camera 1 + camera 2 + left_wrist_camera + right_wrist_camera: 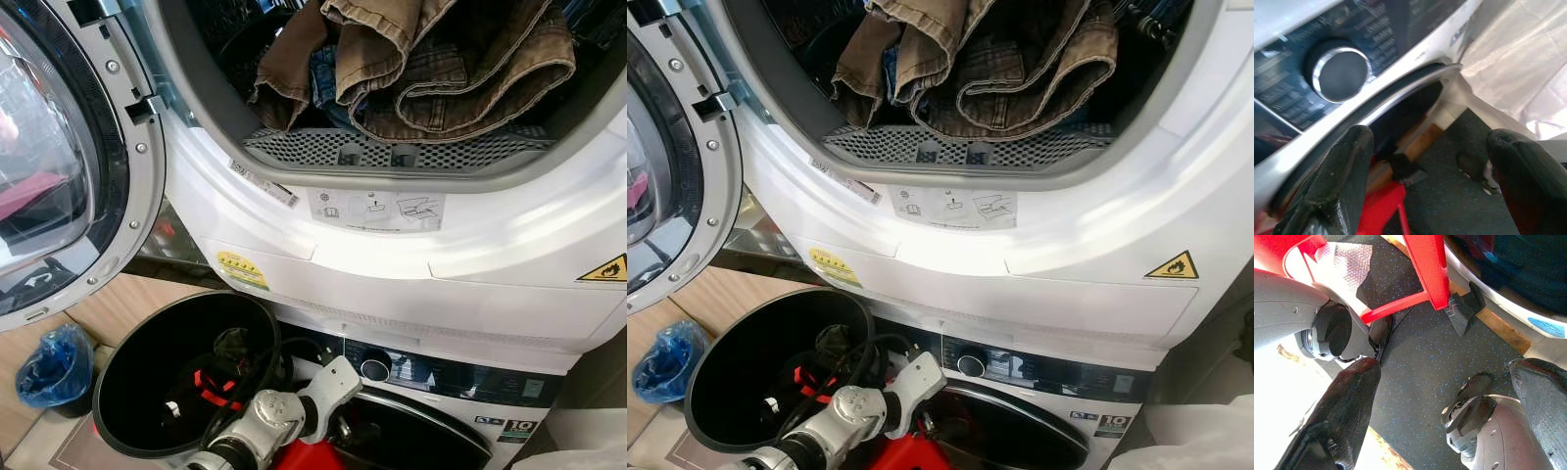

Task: Clothes washing

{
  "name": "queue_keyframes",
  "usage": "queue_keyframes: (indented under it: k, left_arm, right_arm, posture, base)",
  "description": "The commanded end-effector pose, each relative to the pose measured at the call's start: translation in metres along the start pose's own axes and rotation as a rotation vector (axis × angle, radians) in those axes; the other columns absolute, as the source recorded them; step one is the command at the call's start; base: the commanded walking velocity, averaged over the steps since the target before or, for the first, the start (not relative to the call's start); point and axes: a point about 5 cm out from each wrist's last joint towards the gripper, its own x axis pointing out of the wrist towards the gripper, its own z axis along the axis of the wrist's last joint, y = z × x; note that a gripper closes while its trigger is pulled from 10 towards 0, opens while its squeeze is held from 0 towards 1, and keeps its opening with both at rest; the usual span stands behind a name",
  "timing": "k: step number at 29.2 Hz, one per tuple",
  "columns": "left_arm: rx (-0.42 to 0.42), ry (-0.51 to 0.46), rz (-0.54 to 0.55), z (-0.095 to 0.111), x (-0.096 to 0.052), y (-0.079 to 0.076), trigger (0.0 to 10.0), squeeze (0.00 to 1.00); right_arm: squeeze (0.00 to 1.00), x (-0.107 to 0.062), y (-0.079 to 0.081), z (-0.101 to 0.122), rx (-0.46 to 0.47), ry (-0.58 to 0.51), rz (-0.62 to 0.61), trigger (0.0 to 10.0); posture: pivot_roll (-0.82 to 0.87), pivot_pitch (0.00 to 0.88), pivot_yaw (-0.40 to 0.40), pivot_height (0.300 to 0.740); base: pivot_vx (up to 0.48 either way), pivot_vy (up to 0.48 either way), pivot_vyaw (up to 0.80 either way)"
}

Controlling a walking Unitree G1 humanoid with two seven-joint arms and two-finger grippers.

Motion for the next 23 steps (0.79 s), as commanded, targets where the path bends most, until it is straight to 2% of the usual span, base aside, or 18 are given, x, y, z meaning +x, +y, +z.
queue_keyframes:
  k: [1, 3, 7, 14, 18, 20, 21, 23]
  left_arm:
    - [0.005, 0.046, -0.05, -0.011, -0.001, -0.007, 10.0, 0.0]
    - [0.055, 0.093, -0.12, -0.017, 0.001, -0.017, 10.0, 0.0]
    - [0.108, 0.14, -0.165, -0.025, 0.001, -0.024, 10.0, 0.0]
    - [0.093, 0.22, -0.167, -0.046, -0.007, -0.028, 10.0, 0.0]
    - [0.053, 0.225, -0.118, -0.05, -0.007, -0.027, 10.0, 0.0]
    - [0.021, 0.219, -0.008, -0.051, -0.006, -0.023, 10.0, 0.0]
    - [-0.006, 0.212, 0.014, -0.051, -0.006, -0.022, 10.0, 0.0]
    - [-0.066, 0.147, 0.119, -0.042, -0.005, -0.014, 10.0, 0.0]
  right_arm:
    - [0.0, -0.005, 0.007, -0.037, 0.018, 0.124, 0.015, 10.0]
    - [0.0, -0.005, 0.007, -0.037, 0.018, 0.124, 0.013, 10.0]
    - [0.0, -0.005, 0.007, -0.037, 0.018, 0.123, 0.012, 10.0]
    - [0.0, -0.005, 0.008, -0.037, 0.02, 0.123, 0.009, 10.0]
    - [0.0, -0.005, 0.008, -0.038, 0.021, 0.124, 0.008, 10.0]
    - [0.0, -0.005, 0.008, -0.038, 0.02, 0.126, 0.007, 10.0]
    - [0.0, -0.005, 0.008, -0.038, 0.021, 0.126, 0.007, 10.0]
    - [0.0, -0.005, 0.009, -0.039, 0.019, 0.127, 0.008, 10.0]
  posture:
    - [-0.09, 0.045, 0.189, 0.74]
    - [-0.09, 0.046, 0.188, 0.74]
    - [-0.09, 0.047, 0.188, 0.74]
    - [-0.1, 0.054, 0.189, 0.74]
    - [-0.1, 0.057, 0.188, 0.74]
    - [-0.1, 0.061, 0.187, 0.74]
    - [-0.11, 0.062, 0.187, 0.74]
    - [-0.11, 0.063, 0.187, 0.74]
  base:
    - [0.0, 0.0, 0.0]
    - [0.0, 0.0, 0.0]
    - [0.0, 0.0, 0.0]
    - [0.0, 0.0, 0.0]
    - [0.0, 0.0, 0.0]
    - [0.0, 0.0, 0.0]
    - [0.0, 0.0, 0.0]
    - [0.0, 0.0, 0.0]
